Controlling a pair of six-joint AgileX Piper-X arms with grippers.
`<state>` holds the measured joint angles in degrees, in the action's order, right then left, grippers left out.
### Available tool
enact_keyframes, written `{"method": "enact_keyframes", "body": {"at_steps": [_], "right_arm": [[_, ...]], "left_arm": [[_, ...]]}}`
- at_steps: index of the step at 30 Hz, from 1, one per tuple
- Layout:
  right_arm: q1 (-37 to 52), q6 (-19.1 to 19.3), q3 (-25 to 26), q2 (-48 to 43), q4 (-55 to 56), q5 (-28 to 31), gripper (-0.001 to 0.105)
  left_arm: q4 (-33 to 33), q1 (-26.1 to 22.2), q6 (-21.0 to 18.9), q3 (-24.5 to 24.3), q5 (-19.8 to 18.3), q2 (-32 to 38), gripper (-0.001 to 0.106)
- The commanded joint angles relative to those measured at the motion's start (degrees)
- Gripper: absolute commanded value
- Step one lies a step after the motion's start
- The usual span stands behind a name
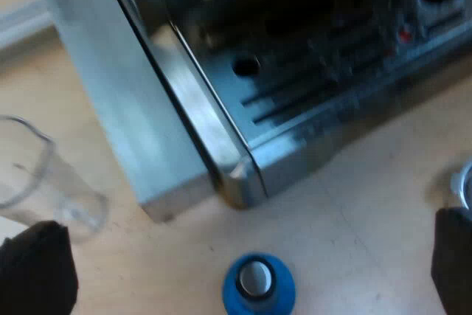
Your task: Grind coffee beans and then tamp
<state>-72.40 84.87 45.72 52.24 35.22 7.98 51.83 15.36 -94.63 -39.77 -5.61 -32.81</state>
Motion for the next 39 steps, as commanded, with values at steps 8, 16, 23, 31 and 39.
{"method": "enact_keyframes", "body": {"at_steps": [8, 16, 23, 31, 39], "right_arm": [[22.27, 6.76, 11.68, -0.36, 15.01, -8.96, 0.063], [46.4, 14.48, 18.5, -0.98, 23.8, -14.77, 0.063], [64.6, 18.85, 18.84, -4.87, 24.2, -16.75, 0.063], [78.49, 26.0, 18.84, -12.21, 25.8, -18.25, 0.063], [77.86, 26.0, 18.84, -23.31, 28.12, -18.78, 0.063]], "left_arm": [[1.17, 0.06, -2.39, -8.35, 0.66, 7.28, 0.105], [2.15, -6.88, -3.26, -18.18, -2.09, 0.0, 0.105], [2.95, -12.47, -5.88, -19.81, -4.47, -2.53, 0.105], [6.79, -12.52, -5.87, -19.85, -4.29, -1.1, 0.105], [7.43, -12.52, -5.87, -19.85, -2.06, 8.09, 0.105]]}}
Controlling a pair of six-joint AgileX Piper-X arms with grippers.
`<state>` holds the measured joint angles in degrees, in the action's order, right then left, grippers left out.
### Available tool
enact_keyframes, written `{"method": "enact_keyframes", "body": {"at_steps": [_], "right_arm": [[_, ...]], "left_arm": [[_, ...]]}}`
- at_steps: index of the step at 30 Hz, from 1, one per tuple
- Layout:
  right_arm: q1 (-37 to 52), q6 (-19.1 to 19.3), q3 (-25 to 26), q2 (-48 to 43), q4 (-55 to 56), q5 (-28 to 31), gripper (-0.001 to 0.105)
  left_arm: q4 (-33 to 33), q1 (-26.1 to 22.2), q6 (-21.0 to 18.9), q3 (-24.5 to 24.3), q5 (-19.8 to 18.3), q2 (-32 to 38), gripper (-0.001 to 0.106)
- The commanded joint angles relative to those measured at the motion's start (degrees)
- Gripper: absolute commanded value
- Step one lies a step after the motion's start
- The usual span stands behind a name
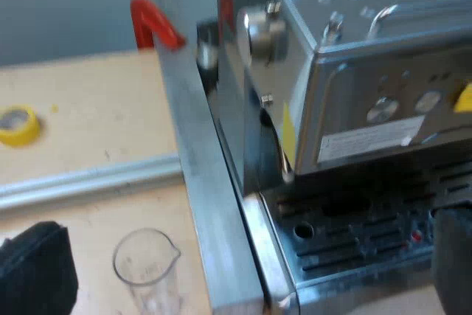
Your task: Grind coffee beans and then tamp
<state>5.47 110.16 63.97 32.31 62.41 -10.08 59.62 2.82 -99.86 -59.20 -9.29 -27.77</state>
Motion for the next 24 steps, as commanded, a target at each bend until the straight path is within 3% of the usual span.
{"method": "enact_keyframes", "body": {"at_steps": [1, 5, 8, 9, 19, 24], "right_arm": [[-0.02, 0.71, 0.59, -5.42, 1.36, -0.72, 0.063], [-0.02, 0.71, 0.59, -10.79, 3.12, -0.72, 0.063], [-0.02, 0.71, 0.59, -15.74, 4.35, -0.72, 0.063], [-0.02, 0.71, 0.59, -16.58, 4.63, -0.72, 0.063], [-0.02, 0.71, 0.59, -28.47, 6.56, -0.72, 0.063], [-0.02, 0.71, 0.64, -33.87, 6.86, -0.45, 0.063]], "left_arm": [[-0.23, 0.01, -0.64, -0.42, 3.13, 5.21, 0.105], [1.24, 0.01, -0.64, -0.42, 7.4, 10.43, 0.105], [5.24, 0.01, -0.36, -0.42, 14.69, 17.77, 0.105], [5.87, 0.01, -0.28, -0.42, 15.24, 18.86, 0.105], [16.29, 0.01, -0.17, -0.51, 15.53, 33.72, 0.105], [21.97, 0.01, -0.17, -1.63, 15.28, 36.81, 0.105]]}}
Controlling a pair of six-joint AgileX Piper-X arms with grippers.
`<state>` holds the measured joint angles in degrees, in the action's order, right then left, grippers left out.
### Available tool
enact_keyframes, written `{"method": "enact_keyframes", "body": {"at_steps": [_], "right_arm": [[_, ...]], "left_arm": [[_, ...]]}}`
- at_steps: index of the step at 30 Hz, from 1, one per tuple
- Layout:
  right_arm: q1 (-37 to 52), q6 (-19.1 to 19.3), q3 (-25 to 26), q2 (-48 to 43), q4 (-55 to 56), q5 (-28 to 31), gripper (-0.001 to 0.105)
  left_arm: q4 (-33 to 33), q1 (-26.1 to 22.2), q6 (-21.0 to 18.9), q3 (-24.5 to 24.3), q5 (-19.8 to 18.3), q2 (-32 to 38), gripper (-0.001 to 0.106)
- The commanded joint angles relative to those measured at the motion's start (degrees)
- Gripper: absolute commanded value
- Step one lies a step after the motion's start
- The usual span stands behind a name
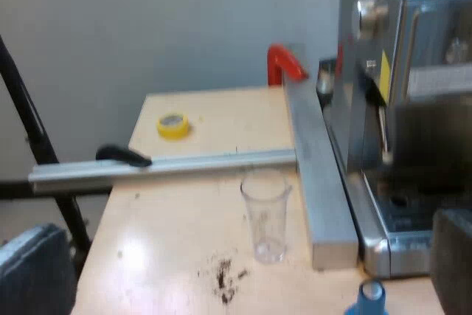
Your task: Grind coffee beans and then tamp
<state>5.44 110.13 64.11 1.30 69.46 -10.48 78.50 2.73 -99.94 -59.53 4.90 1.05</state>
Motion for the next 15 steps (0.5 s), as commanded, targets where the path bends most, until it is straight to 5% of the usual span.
{"method": "enact_keyframes", "body": {"at_steps": [1, 7, 15], "right_arm": [[0.01, 0.73, 0.22, -4.19, -0.18, -0.06, 0.063], [0.01, -0.26, -0.95, -4.64, 3.15, 0.2, 0.063], [0.01, -0.77, -10.8, -4.34, -6.09, 0.13, 0.063]], "left_arm": [[4.99, -0.08, -0.1, -1.55, 0.84, 7.85, 0.105], [5.82, -0.06, -0.1, -0.89, 0.89, 7.99, 0.105], [-9.98, -0.06, -0.1, 7.38, 0.89, 7.86, 0.105]]}}
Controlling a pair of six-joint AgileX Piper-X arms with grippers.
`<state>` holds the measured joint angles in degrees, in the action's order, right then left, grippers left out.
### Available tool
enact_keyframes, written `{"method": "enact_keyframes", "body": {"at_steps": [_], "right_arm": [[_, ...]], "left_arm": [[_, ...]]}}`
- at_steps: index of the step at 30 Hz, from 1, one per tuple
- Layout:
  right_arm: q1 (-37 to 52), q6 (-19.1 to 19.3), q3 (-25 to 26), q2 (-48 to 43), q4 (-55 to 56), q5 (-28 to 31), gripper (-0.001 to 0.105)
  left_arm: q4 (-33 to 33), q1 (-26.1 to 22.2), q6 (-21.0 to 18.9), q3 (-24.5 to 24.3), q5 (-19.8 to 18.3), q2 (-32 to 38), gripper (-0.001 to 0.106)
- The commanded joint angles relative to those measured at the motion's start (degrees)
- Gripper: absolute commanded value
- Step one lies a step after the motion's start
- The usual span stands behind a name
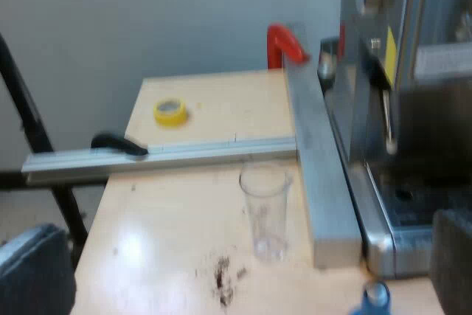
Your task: Grind coffee beans and then tamp
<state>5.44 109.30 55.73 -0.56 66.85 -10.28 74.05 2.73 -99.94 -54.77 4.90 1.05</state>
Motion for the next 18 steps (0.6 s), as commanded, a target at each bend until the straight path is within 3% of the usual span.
{"method": "enact_keyframes", "body": {"at_steps": [1, 5, 10, 14, 18], "right_arm": [[0.01, 0.07, -4.38, -2.51, -5.67, -0.08, 0.063], [0.01, 0.07, -12.17, -2.51, -8.83, -0.08, 0.063], [0.01, 0.07, -18.4, -2.41, -8.82, -0.08, 0.063], [0.01, 0.07, -22.92, -2.41, -8.82, -0.08, 0.063], [0.01, 0.07, -25.43, -2.41, -8.69, -0.08, 0.063]], "left_arm": [[-8.05, -0.06, -0.1, 4.09, 0.89, 7.86, 0.105], [-17.07, -0.06, -0.1, 12.96, 0.89, 7.75, 0.105], [-19.17, -0.06, -0.1, 21.59, 0.89, 7.63, 0.105], [-18.23, -0.06, -0.1, 26.13, 0.89, 7.64, 0.105], [-19.13, -0.06, -0.1, 27.09, 0.67, 7.64, 0.105]]}}
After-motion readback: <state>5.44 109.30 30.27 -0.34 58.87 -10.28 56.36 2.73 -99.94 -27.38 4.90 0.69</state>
